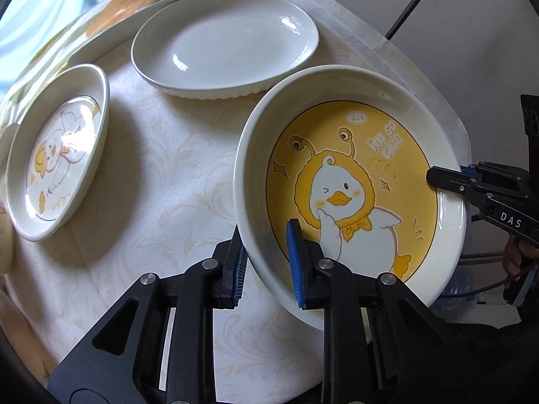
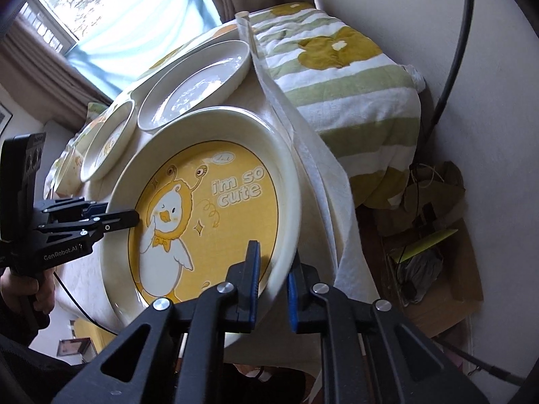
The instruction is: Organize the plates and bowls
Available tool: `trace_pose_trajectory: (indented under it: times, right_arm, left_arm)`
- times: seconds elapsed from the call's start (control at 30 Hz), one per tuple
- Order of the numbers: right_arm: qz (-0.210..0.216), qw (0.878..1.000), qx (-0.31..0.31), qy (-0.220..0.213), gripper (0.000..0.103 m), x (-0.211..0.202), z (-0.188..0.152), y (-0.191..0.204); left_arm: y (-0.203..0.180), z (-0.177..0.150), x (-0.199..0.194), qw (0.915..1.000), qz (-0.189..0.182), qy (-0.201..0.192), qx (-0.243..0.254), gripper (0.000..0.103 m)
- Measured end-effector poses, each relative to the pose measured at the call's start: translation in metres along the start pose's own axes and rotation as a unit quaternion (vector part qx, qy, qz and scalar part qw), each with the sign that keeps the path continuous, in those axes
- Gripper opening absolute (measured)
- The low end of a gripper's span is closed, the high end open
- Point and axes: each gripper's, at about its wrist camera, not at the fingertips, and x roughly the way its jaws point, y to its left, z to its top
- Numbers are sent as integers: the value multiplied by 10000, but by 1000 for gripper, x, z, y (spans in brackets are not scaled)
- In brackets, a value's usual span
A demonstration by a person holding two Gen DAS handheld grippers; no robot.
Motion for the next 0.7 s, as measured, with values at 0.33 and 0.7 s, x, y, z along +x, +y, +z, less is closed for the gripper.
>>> trace_pose_trajectory:
  times: [0.33, 0.7]
  right_arm:
    - [119, 9983, -562, -116, 14, -16, 11, 21]
    - [732, 9828, -1687, 170, 14, -7, 43, 122]
  left_arm:
    - [-2, -14, -39, 9988, 125, -407, -259, 19]
    - [60, -80, -118, 9842, 647, -830, -1423, 19]
